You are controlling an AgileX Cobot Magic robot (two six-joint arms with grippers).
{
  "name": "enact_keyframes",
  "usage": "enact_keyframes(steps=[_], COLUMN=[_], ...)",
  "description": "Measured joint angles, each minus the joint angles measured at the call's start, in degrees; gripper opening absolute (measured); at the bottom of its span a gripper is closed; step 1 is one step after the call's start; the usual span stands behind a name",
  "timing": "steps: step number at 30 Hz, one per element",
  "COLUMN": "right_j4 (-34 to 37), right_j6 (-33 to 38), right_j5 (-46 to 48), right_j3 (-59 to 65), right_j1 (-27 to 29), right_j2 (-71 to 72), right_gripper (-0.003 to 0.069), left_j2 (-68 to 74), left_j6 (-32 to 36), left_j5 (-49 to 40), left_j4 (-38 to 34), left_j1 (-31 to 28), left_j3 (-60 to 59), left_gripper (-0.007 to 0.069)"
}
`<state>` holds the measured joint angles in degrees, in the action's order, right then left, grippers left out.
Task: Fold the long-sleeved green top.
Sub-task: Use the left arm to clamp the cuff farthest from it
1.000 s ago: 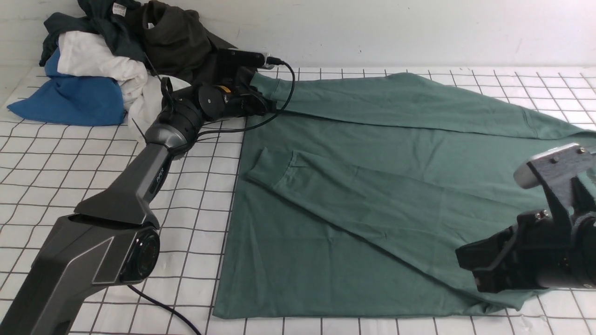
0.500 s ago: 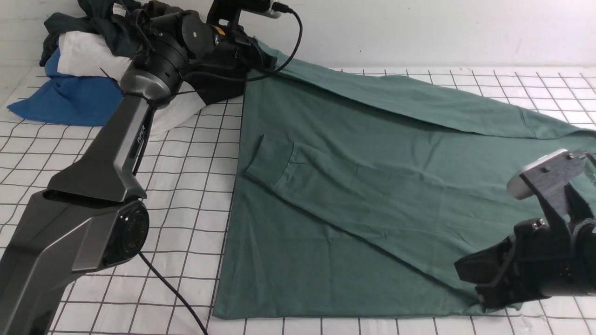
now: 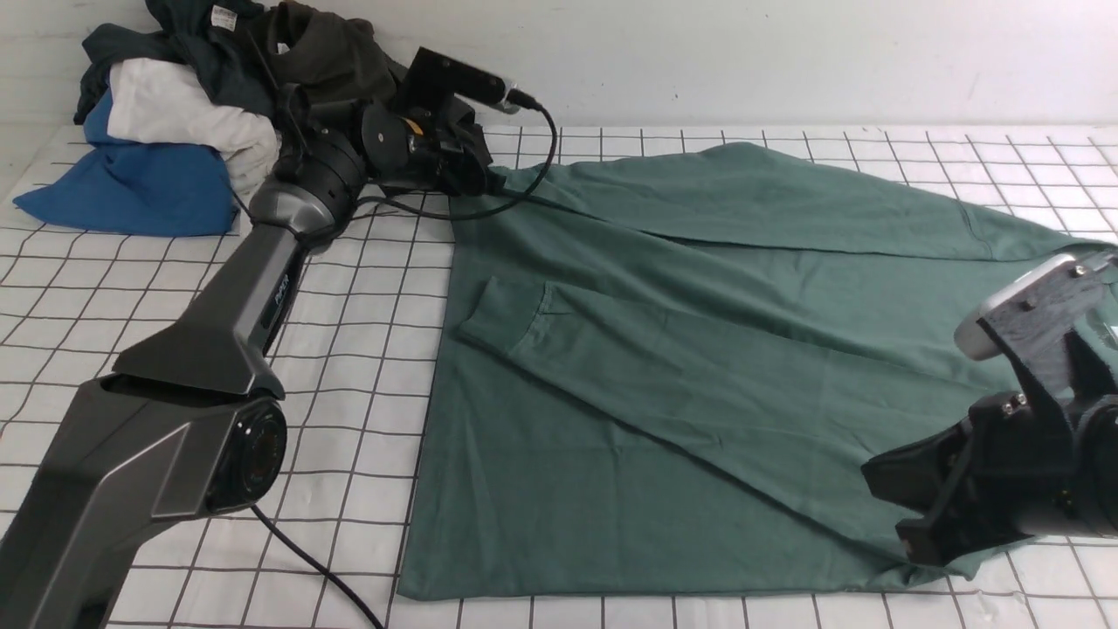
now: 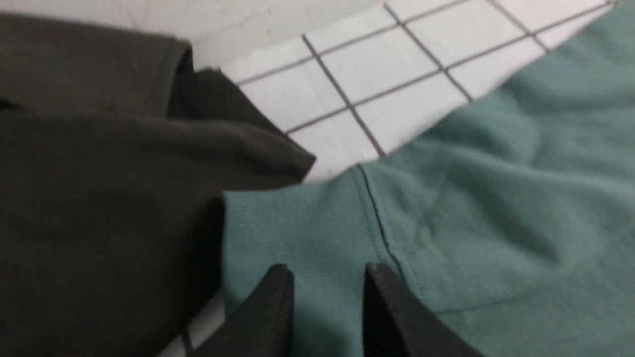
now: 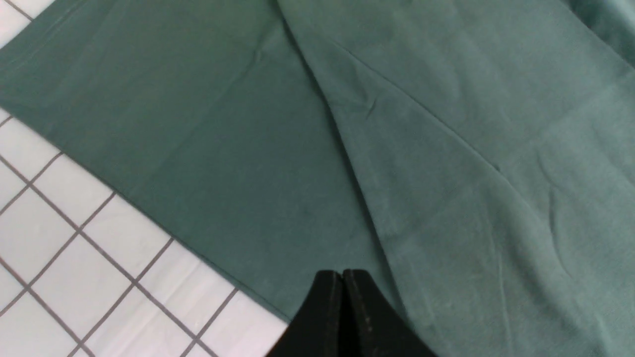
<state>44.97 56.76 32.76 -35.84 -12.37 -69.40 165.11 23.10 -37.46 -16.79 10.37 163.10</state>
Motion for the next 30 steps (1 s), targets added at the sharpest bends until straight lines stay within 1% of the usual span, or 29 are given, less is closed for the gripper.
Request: enact_keyframes(steps=[1, 2, 3, 4, 6, 9, 12, 15, 16, 17, 18, 21, 23, 27, 28, 30], right_j4=[0.0, 0.0, 0.0, 0.0, 0.0, 0.1, 0.3, 0.3, 0.5, 0.5, 0.5, 0.5, 0.5, 0.5, 0.5, 0.5], right_j6=[0.0, 0.0, 0.0, 0.0, 0.0, 0.0, 0.2, 0.4, 0.4, 0.4, 0.4, 0.4, 0.4, 0.4, 0.4, 0.4], right_j5=[-0.2, -0.7, -0.9, -1.5, -2.0, -2.0, -2.3, -3.0, -4.1, -4.2, -5.4, -6.9, -7.2, -7.2, -7.2, -7.1], right_j3=[0.0, 0.0, 0.0, 0.0, 0.0, 0.0, 0.0, 0.0, 0.0, 0.0, 0.0, 0.0, 0.0, 0.0, 0.0, 0.0], right_j1=[0.0, 0.0, 0.0, 0.0, 0.0, 0.0, 0.0, 0.0, 0.0, 0.0, 0.0, 0.0, 0.0, 0.0, 0.0, 0.0], right_j2=[0.0, 0.0, 0.0, 0.0, 0.0, 0.0, 0.0, 0.0, 0.0, 0.0, 0.0, 0.0, 0.0, 0.0, 0.0, 0.0], right_gripper=[-0.0010, -0.0010, -0.0010, -0.0010, -0.0010, -0.0010, -0.0010, -0.0010, -0.0010, -0.0010, -0.0010, -0.0010, -0.0010, -0.0010, -0.0010, -0.0010], left_j2=[0.1, 0.2, 0.2, 0.1, 0.0, 0.0, 0.1, 0.1, 0.3, 0.3, 0.8, 1.5, 2.2, 3.2, 3.2, 3.2], left_j6=[-0.4, -1.9, -2.6, -5.3, -9.7, -14.2, -17.3, -17.9, -18.0, -18.0, -18.1, -18.0, -17.6, -15.7, -14.8, -11.9], left_j5=[0.1, 0.3, 0.5, 1.9, 5.1, 6.8, 6.2, 5.9, 5.9, 5.9, 5.9, 5.5, 5.1, 4.6, 4.4, 4.5], left_j4=[0.1, 0.1, 0.1, 0.1, 0.1, 0.1, 0.1, 0.1, 0.1, 0.1, -0.4, -1.8, -2.5, -2.5, -2.5, -2.5], left_j1=[-0.1, -0.1, -0.2, -0.3, -0.8, -1.6, -2.5, -2.7, -2.7, -2.7, -2.7, -2.7, -2.7, -2.6, -2.6, -2.3], left_j3=[-0.1, -0.1, -0.1, -0.1, 0.1, 0.2, 0.2, 0.2, 0.2, 0.2, 0.2, 0.2, 0.2, 0.2, 0.2, 0.2], left_gripper=[0.0246, 0.0303, 0.0321, 0.0378, 0.0440, 0.0461, 0.0447, 0.0415, 0.0363, 0.0357, 0.0311, 0.0265, 0.0270, 0.0332, 0.0335, 0.0300])
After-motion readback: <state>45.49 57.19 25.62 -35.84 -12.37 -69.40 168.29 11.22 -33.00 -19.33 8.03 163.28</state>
